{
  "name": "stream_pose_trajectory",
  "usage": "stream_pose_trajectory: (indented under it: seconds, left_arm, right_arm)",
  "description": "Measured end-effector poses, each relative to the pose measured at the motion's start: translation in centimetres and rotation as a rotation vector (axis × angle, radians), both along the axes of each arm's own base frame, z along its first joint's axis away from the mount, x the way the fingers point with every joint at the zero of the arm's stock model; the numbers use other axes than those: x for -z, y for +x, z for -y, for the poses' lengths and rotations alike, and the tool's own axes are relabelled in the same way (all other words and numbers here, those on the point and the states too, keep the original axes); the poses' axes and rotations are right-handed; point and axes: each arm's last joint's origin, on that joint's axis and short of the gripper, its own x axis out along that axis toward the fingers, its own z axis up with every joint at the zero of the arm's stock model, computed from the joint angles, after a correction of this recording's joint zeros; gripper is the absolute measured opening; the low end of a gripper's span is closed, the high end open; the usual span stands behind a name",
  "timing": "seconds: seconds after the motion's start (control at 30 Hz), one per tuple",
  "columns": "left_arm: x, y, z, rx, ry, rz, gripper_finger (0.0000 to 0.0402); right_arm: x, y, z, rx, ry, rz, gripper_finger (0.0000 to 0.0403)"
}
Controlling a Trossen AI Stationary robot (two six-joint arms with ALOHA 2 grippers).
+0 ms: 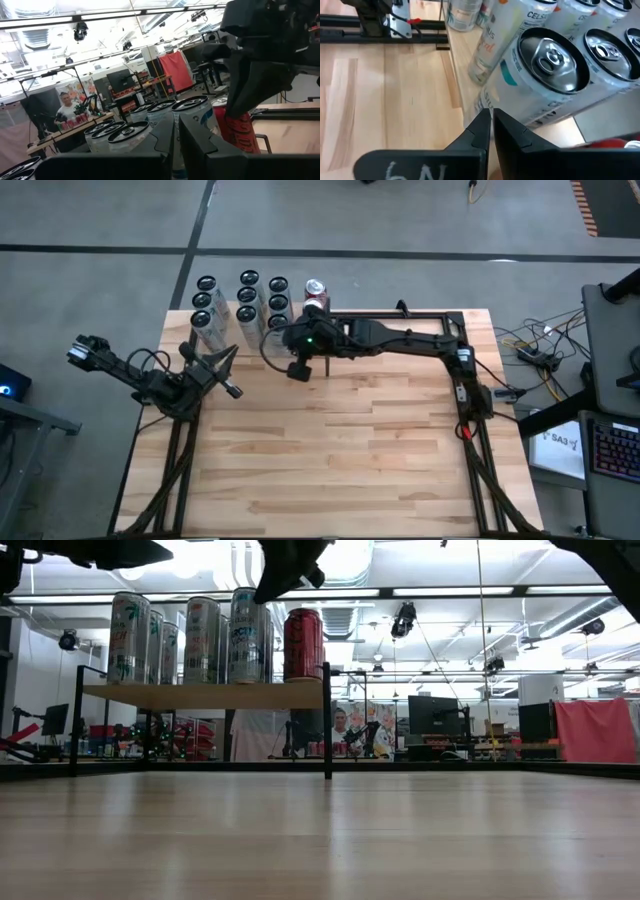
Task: Place canned beverage on shelf
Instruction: Put the white blue soda can on the shelf aligned with the other white blue soda can
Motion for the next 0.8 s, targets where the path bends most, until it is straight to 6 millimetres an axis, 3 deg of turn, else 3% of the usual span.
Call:
stream_pose_trajectory:
  seconds: [0.8]
  left_arm:
    - [0.0, 0.0, 0.0, 0.001, 0.0, 0.002, 0.0011]
  right_arm:
    - [0.3, 0.9, 1.1, 0.004, -0.038, 0.056, 0.0013]
